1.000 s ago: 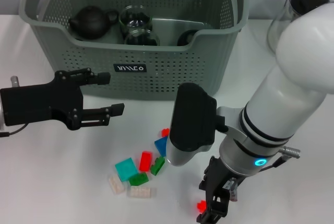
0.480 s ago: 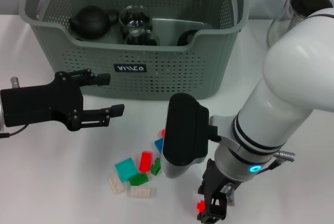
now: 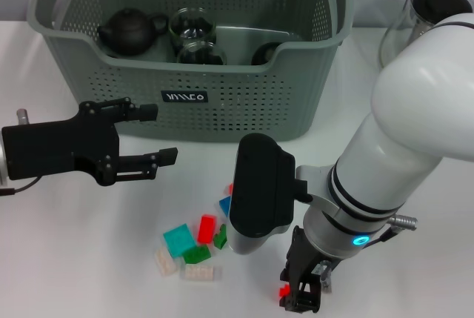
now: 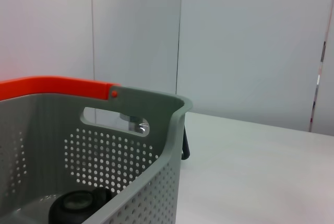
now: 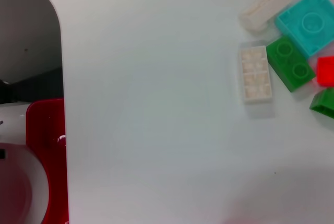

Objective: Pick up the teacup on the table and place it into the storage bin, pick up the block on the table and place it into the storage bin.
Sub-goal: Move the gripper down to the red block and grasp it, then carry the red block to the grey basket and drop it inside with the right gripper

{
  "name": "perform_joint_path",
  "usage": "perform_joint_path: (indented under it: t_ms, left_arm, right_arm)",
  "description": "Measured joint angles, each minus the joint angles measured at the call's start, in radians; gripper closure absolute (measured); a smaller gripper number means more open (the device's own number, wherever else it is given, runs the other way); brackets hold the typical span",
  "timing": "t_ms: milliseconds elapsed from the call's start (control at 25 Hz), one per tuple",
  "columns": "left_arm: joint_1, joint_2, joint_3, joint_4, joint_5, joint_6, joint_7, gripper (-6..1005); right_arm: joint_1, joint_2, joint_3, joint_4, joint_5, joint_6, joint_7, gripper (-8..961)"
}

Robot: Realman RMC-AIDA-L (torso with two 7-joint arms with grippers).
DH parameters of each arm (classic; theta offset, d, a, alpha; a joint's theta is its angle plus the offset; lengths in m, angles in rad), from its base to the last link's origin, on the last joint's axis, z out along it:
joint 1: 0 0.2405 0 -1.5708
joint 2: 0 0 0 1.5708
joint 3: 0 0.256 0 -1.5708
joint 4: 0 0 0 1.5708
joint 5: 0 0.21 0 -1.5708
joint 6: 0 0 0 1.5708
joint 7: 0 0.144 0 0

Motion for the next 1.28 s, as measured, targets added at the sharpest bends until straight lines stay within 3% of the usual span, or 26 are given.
perform_joint_path:
  t_ms: [160,400,760,1000,1280]
  left_arm:
    - [-0.002,0.003,-0.005,-0.015,0.000,-0.001,0.009,212]
    - [-0.003,0.004,-0.011,-0.019,0.000,-0.001,0.017,213]
    - [-0.003,0.004,-0.014,-0.019,0.000,-0.001,0.018,213]
    - [0.006,0.007,-0.041,-0.012,0.006,0.008,0.018,213]
    - [0.020,0.008,-0.062,0.000,0.009,0.013,0.018,213]
  right_arm:
    - [0.004,0.000,0.000,0.002,-0.001,-0.001,0.007,650]
    - [0.004,0.000,0.000,0.001,-0.002,-0.002,0.014,751]
    - [-0.016,-0.009,0.032,-0.020,-0.002,-0.007,0.019,752]
    - [-0.081,-0.015,0.176,-0.063,-0.008,-0.051,-0.036,752]
    - [-0.131,-0.014,0.380,-0.220,-0.001,-0.116,-0.090,752]
